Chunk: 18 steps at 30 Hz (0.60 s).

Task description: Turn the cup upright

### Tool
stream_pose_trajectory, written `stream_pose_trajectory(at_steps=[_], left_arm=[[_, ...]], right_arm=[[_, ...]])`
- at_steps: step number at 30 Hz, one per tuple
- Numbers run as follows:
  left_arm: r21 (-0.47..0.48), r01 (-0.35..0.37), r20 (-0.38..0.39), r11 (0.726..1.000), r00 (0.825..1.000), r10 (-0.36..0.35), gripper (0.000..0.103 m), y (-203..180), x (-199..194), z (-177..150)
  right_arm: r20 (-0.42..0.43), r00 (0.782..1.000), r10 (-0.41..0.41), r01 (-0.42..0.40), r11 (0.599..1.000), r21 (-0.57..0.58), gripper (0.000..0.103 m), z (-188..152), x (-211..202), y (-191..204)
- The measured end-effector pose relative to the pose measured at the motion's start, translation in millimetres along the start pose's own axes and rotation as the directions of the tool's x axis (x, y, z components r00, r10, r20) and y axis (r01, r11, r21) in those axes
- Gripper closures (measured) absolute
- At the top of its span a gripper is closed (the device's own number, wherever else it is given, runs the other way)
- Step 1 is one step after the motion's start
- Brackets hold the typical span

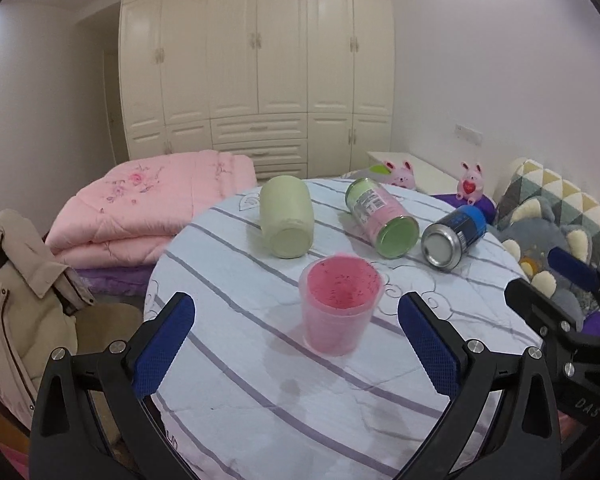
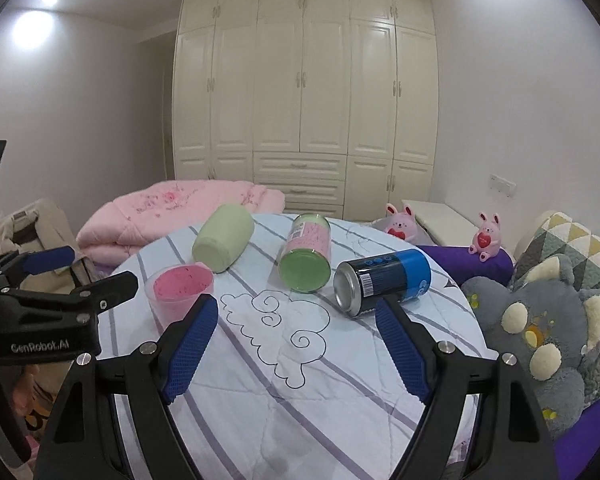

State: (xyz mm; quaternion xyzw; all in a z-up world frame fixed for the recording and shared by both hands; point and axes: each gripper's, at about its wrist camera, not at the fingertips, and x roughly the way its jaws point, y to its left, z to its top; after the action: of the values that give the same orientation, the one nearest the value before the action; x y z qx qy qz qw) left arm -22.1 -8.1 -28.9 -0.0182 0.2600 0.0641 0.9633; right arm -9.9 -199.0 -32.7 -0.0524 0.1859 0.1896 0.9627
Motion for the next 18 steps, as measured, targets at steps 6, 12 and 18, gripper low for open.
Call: stream_pose_trajectory(at_steps=[6, 12, 18], left_arm=[[0.010, 0.003, 0.002, 1.000, 1.000, -0.003, 0.000, -14, -8, -1], [0.003, -0.007, 0.001, 1.000, 1.000, 0.007, 0.000, -23, -12, -3], [0.011, -0.021, 0.013, 1.000, 1.000, 0.021, 0.000, -30, -16, -5]], right_arm=[[0.021, 0.999, 0.030, -0.031, 0.999, 0.039, 0.021, -6, -14, -15], [0.033, 0.994, 0.105, -0.108, 0.987, 0.121, 0.021, -12, -19, -31], [0.067, 0.995, 0.069, -0.075, 0.992, 0.099, 0.021, -13, -27, -30]])
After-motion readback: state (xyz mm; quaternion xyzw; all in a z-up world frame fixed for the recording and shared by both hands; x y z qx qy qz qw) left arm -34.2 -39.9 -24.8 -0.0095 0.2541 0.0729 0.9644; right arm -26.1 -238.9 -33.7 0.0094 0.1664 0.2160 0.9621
